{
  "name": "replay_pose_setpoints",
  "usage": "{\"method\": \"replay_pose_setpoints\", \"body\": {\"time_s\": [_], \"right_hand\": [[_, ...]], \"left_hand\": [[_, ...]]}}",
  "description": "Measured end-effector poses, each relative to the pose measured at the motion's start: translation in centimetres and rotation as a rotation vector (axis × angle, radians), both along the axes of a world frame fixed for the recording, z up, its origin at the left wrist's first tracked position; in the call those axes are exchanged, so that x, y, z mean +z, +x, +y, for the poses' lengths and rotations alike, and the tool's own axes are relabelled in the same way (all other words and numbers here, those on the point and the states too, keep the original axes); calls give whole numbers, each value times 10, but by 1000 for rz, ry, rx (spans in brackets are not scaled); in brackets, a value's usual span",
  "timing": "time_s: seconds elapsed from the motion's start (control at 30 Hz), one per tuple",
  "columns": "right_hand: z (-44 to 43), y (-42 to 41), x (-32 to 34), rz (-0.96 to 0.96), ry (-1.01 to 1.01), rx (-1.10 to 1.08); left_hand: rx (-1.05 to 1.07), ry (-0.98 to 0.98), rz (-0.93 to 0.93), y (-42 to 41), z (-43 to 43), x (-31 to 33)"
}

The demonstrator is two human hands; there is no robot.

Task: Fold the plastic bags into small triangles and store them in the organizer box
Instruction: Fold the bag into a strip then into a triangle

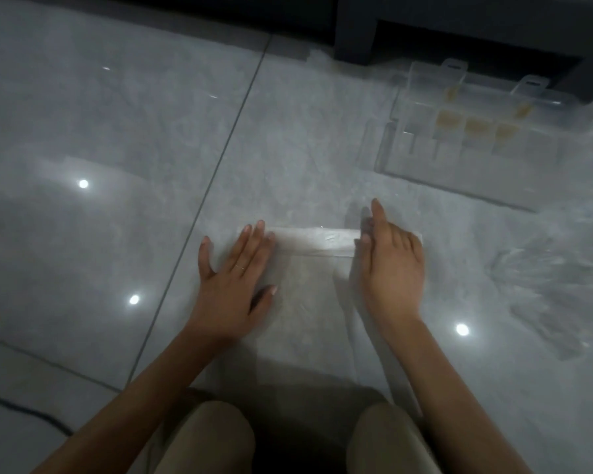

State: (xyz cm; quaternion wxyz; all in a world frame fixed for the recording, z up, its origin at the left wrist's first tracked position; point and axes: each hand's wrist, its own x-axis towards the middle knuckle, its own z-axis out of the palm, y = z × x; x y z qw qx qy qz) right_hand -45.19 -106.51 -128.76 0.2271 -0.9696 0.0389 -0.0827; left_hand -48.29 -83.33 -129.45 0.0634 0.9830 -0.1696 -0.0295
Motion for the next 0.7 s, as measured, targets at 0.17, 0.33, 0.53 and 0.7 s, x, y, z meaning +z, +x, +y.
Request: {"method": "replay_pose_setpoints", "body": {"time_s": [0.17, 0.33, 0.53, 0.7], "right_hand": [[9, 8, 0, 54, -128, 38], [20, -8, -2, 43, -132, 14], [34, -19, 6, 133, 16, 110], [27, -23, 26, 358, 230, 121]], "left_hand": [[-81, -23, -46, -21, -15, -6], [-168, -27, -26, -16, -21, -5], [-236, 7, -3, -1, -23, 2], [-243, 37, 2, 4, -24, 0]]}}
